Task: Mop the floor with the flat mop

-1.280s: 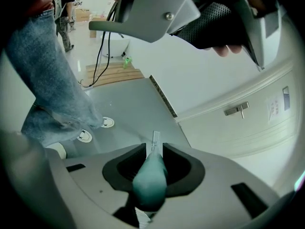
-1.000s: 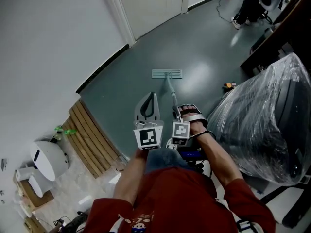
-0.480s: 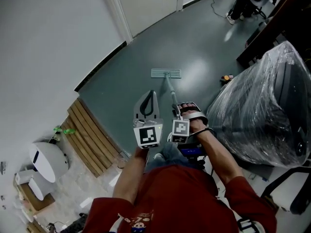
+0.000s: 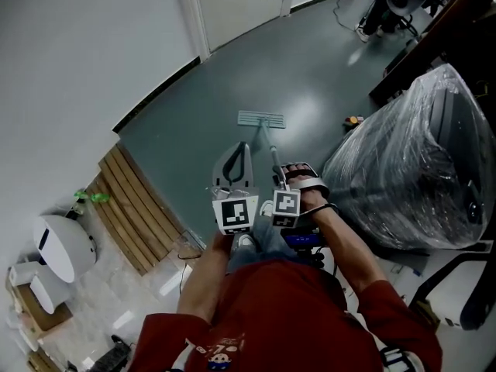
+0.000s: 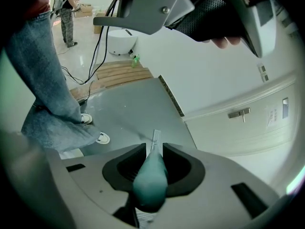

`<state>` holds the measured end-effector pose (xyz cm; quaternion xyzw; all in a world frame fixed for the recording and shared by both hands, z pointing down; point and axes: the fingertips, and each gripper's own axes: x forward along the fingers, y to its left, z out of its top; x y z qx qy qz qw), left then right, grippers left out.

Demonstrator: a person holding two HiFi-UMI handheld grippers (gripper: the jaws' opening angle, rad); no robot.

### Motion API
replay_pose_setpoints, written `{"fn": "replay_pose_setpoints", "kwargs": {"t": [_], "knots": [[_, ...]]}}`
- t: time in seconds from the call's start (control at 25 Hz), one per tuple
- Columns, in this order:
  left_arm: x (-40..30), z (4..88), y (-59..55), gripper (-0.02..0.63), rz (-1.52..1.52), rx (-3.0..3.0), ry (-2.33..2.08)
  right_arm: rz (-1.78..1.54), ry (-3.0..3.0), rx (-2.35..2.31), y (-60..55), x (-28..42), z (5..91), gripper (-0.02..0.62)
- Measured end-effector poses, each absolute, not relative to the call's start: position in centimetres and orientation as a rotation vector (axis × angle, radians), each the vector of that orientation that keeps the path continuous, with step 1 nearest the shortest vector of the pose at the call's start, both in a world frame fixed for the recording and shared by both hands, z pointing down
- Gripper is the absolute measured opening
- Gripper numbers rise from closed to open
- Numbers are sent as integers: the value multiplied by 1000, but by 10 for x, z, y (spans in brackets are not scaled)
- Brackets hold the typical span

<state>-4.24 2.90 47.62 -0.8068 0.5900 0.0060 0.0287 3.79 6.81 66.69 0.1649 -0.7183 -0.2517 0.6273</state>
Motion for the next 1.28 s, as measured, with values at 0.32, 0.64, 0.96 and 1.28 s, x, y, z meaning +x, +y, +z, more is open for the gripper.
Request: {"fn": "replay_pose_setpoints", "kwargs": {"t": [0.32,0.64,0.96,1.28], "knots": [[-46,473,83,15,80,-2514,1813,-565,-1632,383,127,35,663,117],[-21,489,126,15,39,-2559,1808,-555,-1646,391,177,50,662,117],[12,490,164,15,-60,-2535,1804,-553,-1671,397,207,80,662,117],[57,484,209,14,-71,-2514,1805,-565,-1702,397,257,118,664,117]]}}
